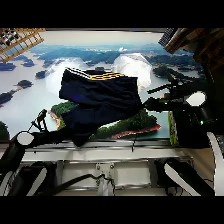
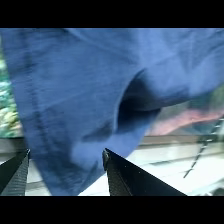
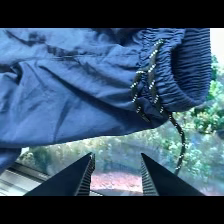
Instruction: Fold the clothes and pants, and hang the long-sleeved shirts on hangers.
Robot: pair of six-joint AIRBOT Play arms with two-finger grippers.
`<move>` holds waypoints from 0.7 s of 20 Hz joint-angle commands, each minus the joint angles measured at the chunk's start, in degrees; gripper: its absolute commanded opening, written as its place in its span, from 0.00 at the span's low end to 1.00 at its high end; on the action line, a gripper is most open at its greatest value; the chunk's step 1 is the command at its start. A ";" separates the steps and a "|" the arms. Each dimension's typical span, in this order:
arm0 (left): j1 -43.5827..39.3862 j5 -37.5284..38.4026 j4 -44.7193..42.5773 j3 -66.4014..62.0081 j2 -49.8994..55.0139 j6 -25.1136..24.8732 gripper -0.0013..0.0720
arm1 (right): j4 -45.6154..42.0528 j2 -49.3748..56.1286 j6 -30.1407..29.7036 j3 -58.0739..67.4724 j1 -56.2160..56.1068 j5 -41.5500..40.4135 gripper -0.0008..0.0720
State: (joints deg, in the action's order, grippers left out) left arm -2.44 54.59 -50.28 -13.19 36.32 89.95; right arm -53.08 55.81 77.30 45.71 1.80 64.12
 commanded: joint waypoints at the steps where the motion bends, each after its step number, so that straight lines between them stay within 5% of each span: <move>1: -2.36 -2.05 6.34 0.17 4.24 -3.74 0.69 | 2.05 -0.09 0.09 0.00 -0.07 -0.04 0.52; 4: -4.33 -2.80 8.44 0.17 8.68 -5.46 0.65 | 2.29 -0.72 0.13 0.00 -0.07 0.15 0.52; 8: -4.33 -3.26 11.80 0.11 10.27 -8.41 0.10 | 1.88 -1.29 0.13 -0.02 -0.07 0.85 0.51; 9: -4.24 -3.17 12.46 -0.07 9.97 -8.41 0.03 | 1.18 -1.29 0.13 -0.02 -0.07 0.79 0.51; 13: -4.24 -3.19 13.31 -1.18 5.35 -8.39 0.03 | -8.35 -1.11 -2.40 -0.02 -0.07 0.33 0.54; 14: -4.24 -3.21 13.38 -1.53 4.13 -8.37 0.03 | -9.90 -1.03 -5.16 -0.02 -0.07 -0.44 0.70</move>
State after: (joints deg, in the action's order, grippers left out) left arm -6.63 51.55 -37.91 -13.96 43.05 82.02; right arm -57.14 54.72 76.09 45.71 1.80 64.51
